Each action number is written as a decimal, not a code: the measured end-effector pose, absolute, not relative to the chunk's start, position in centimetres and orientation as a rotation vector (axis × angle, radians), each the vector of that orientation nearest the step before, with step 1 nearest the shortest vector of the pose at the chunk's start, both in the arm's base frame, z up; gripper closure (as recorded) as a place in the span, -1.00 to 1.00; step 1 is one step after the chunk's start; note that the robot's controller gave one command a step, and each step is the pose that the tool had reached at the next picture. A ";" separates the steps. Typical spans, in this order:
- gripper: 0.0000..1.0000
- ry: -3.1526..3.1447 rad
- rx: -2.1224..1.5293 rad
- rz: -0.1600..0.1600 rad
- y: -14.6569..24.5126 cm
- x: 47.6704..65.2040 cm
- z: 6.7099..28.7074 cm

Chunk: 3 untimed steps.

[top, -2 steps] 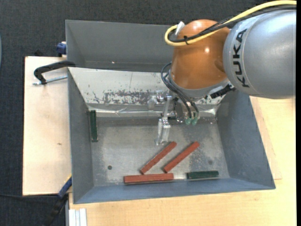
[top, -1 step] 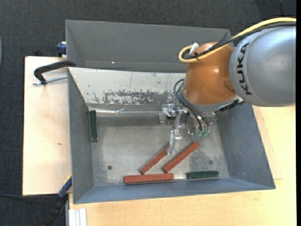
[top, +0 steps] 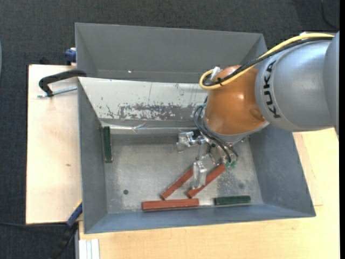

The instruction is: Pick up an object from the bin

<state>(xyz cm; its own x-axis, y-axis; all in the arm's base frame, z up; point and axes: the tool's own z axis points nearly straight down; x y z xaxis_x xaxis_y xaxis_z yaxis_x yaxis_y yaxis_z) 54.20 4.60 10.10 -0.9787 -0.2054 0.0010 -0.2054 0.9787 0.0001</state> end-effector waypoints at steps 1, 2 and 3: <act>1.00 -3.135 0.283 0.002 -1.9 52.5 7.3; 1.00 -3.136 0.283 0.002 -1.9 52.5 7.3; 1.00 -3.122 0.335 -0.003 -2.3 51.8 12.1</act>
Offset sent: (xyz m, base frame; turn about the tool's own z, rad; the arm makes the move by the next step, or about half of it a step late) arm 0.0000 0.0000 0.0000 0.0000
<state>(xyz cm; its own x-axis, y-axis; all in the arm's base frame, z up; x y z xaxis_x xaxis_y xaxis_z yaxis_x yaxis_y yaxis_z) 51.80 -2.29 12.12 -0.9772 -0.2122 0.0014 -0.2122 0.9772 0.0021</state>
